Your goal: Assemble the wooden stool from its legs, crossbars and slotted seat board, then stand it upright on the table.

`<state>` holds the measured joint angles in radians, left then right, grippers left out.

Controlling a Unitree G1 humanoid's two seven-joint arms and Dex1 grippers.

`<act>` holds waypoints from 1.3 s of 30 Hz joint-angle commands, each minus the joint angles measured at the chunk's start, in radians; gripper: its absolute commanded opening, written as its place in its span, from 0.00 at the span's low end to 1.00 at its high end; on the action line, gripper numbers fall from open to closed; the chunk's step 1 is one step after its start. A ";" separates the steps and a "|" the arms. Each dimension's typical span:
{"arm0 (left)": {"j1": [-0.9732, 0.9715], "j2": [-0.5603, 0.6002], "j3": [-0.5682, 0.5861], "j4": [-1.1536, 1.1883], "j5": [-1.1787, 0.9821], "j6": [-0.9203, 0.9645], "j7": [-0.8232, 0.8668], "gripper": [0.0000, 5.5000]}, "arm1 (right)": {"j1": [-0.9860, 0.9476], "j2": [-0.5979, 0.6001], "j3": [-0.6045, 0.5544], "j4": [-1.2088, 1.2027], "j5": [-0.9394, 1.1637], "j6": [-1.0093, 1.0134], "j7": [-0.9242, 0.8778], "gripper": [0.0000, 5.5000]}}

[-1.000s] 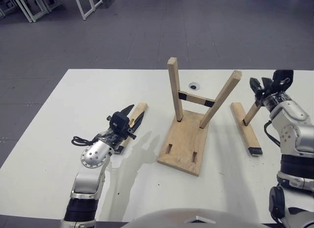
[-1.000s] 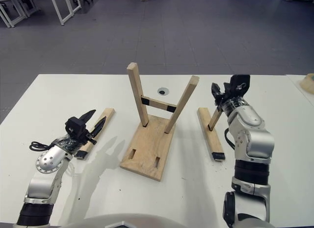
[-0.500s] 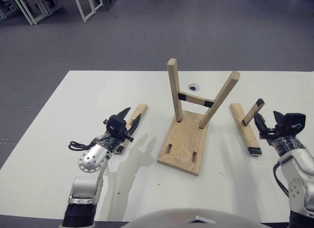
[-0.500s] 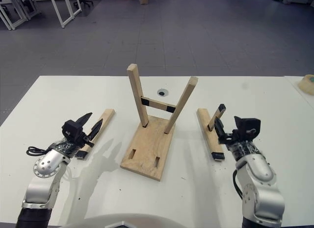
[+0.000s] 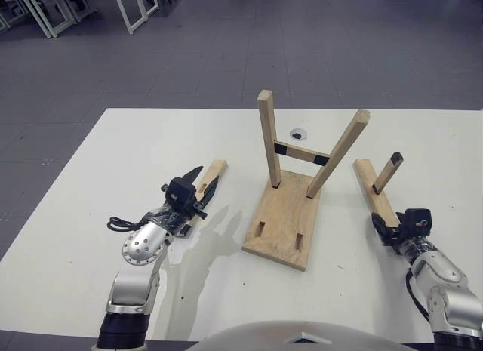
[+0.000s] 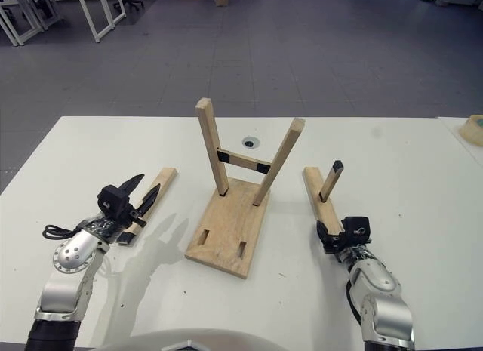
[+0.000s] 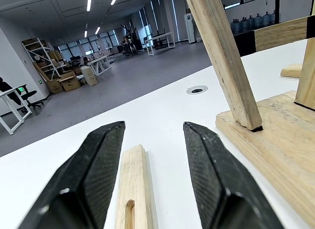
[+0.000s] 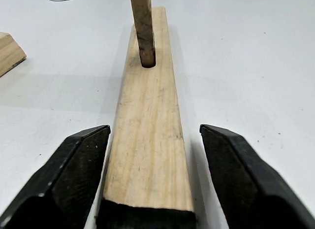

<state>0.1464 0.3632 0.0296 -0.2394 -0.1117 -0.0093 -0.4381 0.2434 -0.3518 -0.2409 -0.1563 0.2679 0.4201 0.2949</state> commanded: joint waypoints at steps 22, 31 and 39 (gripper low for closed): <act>-0.283 -0.051 0.157 -0.363 -1.415 0.573 0.301 0.61 | -0.616 -0.112 -0.269 -0.315 1.231 0.302 -0.106 0.37; -0.350 0.040 0.108 -0.392 -1.689 0.647 0.320 0.69 | -0.544 -0.304 -0.093 -0.390 1.610 0.450 0.005 0.37; -0.372 0.126 0.045 -0.382 -1.737 0.707 0.294 0.83 | -0.555 -0.320 0.062 -0.330 1.542 0.515 0.148 0.37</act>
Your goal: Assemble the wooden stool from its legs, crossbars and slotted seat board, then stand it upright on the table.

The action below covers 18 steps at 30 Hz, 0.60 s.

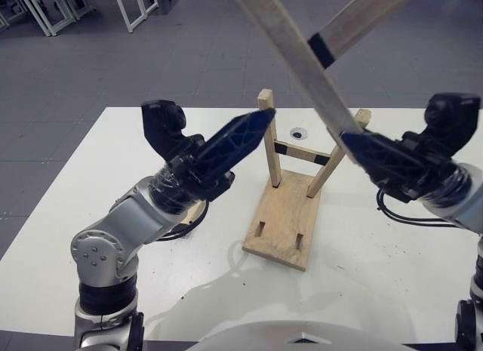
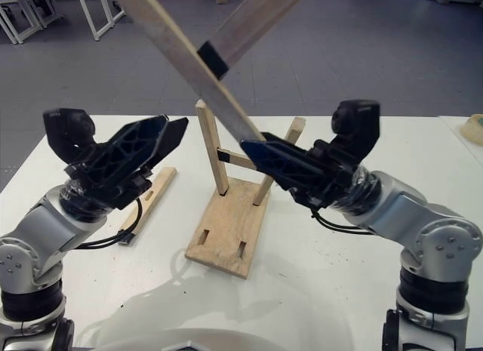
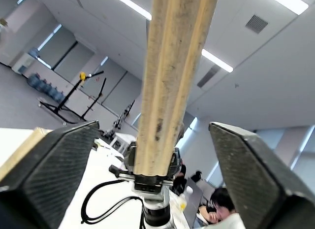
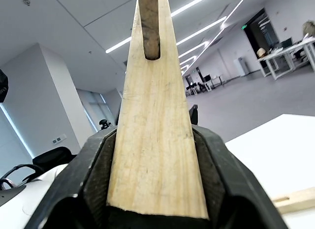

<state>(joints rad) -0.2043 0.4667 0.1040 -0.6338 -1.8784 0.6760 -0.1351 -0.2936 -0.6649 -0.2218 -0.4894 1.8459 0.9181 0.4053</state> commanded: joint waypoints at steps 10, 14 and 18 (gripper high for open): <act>-0.048 0.041 -0.059 0.063 0.064 0.044 -0.037 0.75 | -0.030 0.009 0.139 0.017 -0.156 0.025 0.103 0.37; -0.041 0.064 -0.061 0.078 0.088 0.067 -0.066 0.62 | -0.019 0.003 0.148 0.013 -0.185 0.034 0.128 0.37; -0.037 0.069 -0.059 0.086 0.100 0.077 -0.086 0.51 | -0.017 0.001 0.151 0.007 -0.192 0.036 0.138 0.37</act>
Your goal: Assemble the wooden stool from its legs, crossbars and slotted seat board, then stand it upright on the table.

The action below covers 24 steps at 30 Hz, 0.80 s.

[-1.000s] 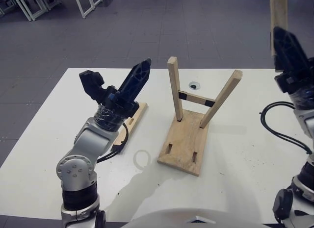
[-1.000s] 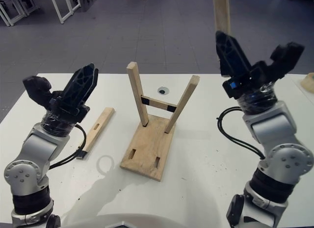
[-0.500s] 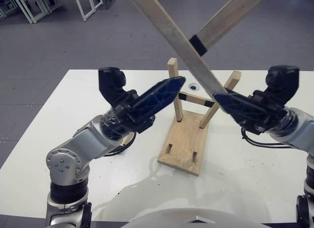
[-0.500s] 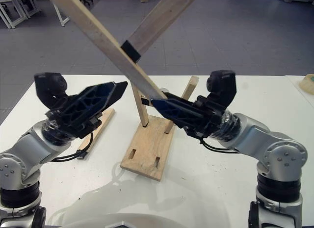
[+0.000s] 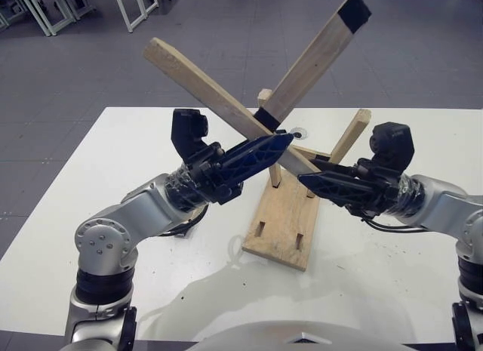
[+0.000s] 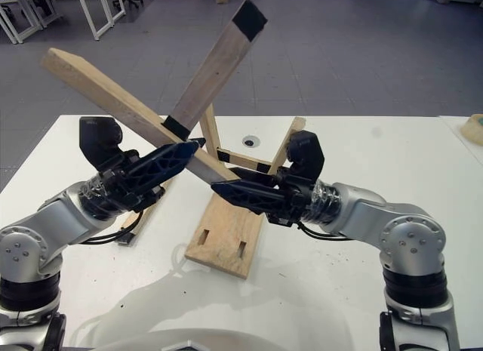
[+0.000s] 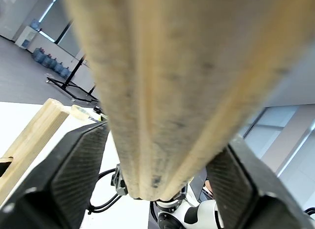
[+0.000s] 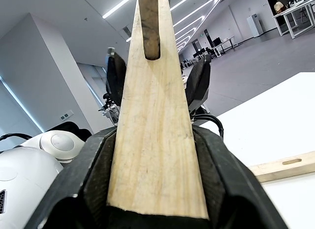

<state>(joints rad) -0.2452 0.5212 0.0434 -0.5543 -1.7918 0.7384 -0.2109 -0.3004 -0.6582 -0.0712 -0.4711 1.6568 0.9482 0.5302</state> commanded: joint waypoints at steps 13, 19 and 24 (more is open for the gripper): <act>0.016 0.048 0.077 0.051 0.076 0.001 -0.066 0.37 | 0.005 -0.033 -0.010 -0.003 -0.059 0.020 0.048 0.56; 0.022 0.106 0.189 0.135 0.285 -0.047 -0.151 0.37 | 0.197 -0.224 0.002 -0.010 -0.404 -0.015 0.253 0.65; 0.112 0.142 0.158 0.135 0.684 -0.160 -0.204 0.37 | 0.162 -0.231 0.357 0.011 -1.020 -0.266 0.243 0.65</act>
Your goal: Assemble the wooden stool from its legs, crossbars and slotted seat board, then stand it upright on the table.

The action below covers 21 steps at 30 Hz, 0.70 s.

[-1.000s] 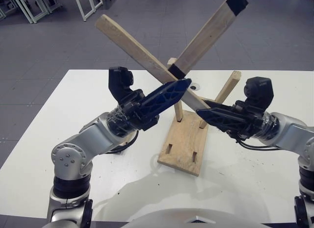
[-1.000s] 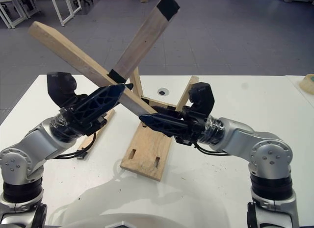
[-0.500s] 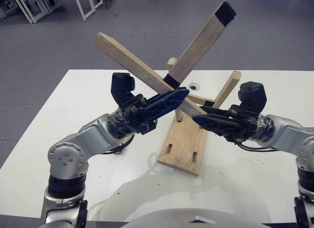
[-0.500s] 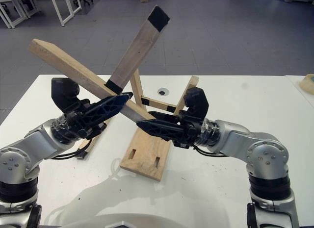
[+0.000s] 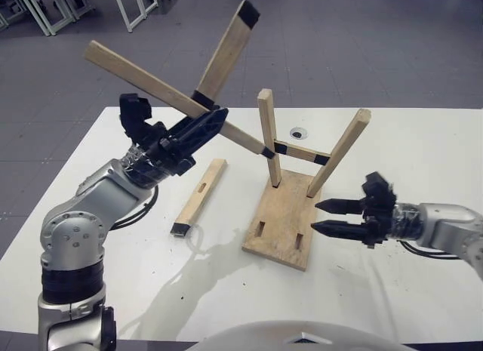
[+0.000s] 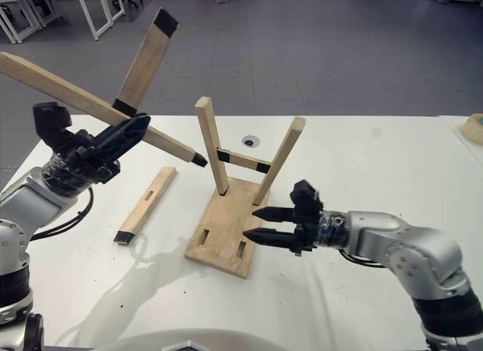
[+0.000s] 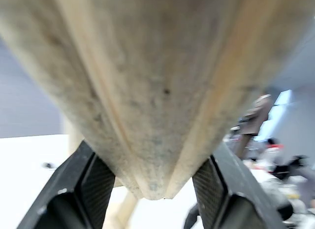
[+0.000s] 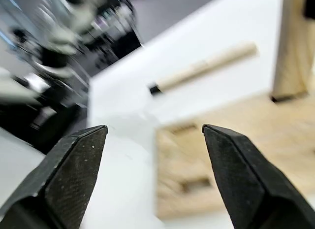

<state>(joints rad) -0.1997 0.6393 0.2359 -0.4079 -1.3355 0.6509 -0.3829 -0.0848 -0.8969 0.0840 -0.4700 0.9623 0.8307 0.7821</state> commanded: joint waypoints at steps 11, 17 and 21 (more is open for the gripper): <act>0.226 -0.014 -0.114 -0.095 0.453 -0.154 -0.239 0.37 | -0.156 -0.036 0.558 0.133 -1.114 -0.640 0.069 0.65; 0.208 -0.017 -0.191 -0.130 0.447 -0.124 -0.336 0.37 | -0.272 -0.082 0.558 0.347 -1.378 -1.136 0.044 0.65; 0.191 -0.049 -0.279 -0.090 0.489 -0.134 -0.402 0.37 | -0.366 -0.049 0.543 0.568 -1.467 -1.430 -0.047 0.65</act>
<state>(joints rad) 0.0200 0.6004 -0.0118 -0.5197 -0.8785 0.5195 -0.7618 -0.4329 -0.9534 0.6156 0.0091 -0.4481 -0.5111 0.7455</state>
